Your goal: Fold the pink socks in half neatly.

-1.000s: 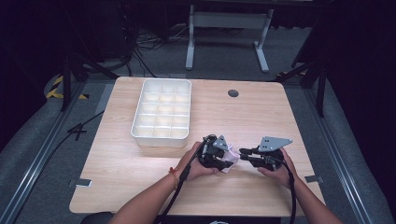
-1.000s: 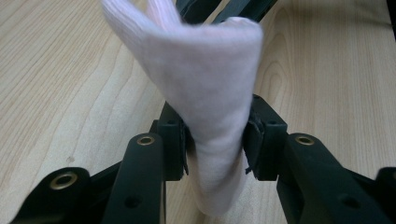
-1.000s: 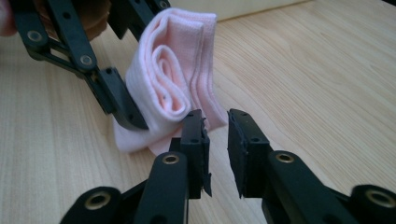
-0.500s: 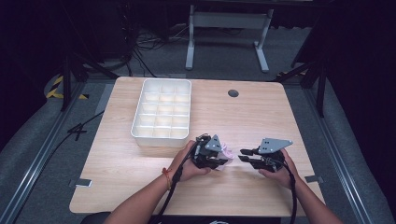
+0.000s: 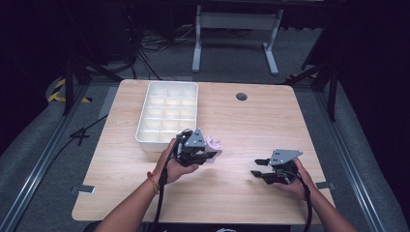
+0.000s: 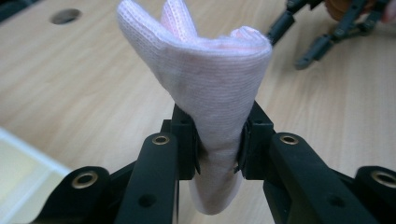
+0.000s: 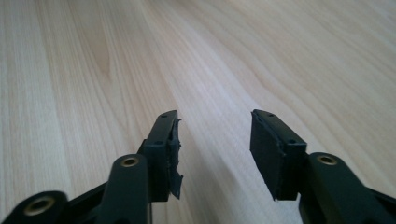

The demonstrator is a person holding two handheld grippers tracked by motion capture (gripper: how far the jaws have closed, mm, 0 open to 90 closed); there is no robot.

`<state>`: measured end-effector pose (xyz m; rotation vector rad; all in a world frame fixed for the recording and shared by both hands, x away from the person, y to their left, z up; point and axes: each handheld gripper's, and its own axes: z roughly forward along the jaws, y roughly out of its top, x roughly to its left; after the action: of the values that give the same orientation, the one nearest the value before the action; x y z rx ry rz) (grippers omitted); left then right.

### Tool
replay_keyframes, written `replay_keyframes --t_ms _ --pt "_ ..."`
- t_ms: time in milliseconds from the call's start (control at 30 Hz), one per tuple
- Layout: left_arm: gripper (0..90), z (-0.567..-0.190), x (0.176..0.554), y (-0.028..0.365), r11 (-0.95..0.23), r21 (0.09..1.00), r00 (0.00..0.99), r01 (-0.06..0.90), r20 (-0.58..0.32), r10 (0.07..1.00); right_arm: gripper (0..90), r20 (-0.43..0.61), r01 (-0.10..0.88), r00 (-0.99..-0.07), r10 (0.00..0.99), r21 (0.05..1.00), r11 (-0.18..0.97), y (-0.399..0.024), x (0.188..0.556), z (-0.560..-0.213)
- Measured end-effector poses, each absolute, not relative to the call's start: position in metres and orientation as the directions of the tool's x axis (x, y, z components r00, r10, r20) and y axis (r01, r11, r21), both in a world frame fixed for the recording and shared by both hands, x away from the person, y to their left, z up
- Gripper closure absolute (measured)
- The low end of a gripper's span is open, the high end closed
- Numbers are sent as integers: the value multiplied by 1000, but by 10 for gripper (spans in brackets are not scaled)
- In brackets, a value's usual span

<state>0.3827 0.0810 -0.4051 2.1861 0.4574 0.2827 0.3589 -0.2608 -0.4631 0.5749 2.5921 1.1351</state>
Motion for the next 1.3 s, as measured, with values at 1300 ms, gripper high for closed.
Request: replay_keyframes --t_ms 1300 --pt "724 -395 421 193 -429 844 758 321 42 651 277 5 341 -860 510 750 567 -282 347 -486"
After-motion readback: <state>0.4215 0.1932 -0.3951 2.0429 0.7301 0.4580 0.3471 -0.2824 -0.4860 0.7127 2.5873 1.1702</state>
